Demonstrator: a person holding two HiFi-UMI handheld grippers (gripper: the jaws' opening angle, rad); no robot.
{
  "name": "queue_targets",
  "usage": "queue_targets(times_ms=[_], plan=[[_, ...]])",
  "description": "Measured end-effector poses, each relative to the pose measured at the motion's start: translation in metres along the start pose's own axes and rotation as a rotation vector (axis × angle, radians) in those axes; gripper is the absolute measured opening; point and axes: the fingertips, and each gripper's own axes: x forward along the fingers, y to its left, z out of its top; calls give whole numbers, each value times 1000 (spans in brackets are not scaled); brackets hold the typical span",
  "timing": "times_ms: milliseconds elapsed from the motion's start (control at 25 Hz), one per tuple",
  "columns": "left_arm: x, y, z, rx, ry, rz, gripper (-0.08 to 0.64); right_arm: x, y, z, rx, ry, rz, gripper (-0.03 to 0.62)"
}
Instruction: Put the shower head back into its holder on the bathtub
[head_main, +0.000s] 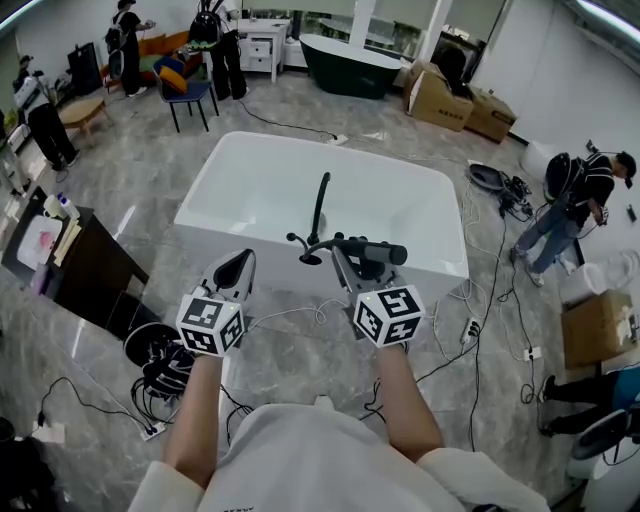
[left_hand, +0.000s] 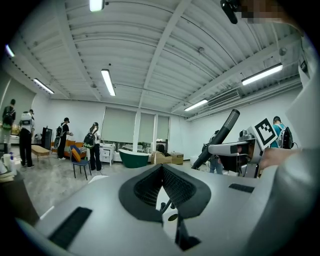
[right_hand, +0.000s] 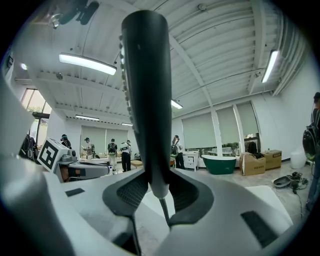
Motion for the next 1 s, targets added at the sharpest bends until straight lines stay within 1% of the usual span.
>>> queue_targets(times_ms=[200,480,760,1000], plan=[[-6,5,-8,-1,5,-5,9,5,7,-7,16,7,-27,143],[-23,21,-8,0,-7,-24,9,6,22,-2,27,-15,-58,143],[-48,43,-12,-9,-17,-33,8,10,47,1,6,-27,-90,143],[-59,54,-15,-10,-16,-42,9,12,55,6,5,-39,-112,143]])
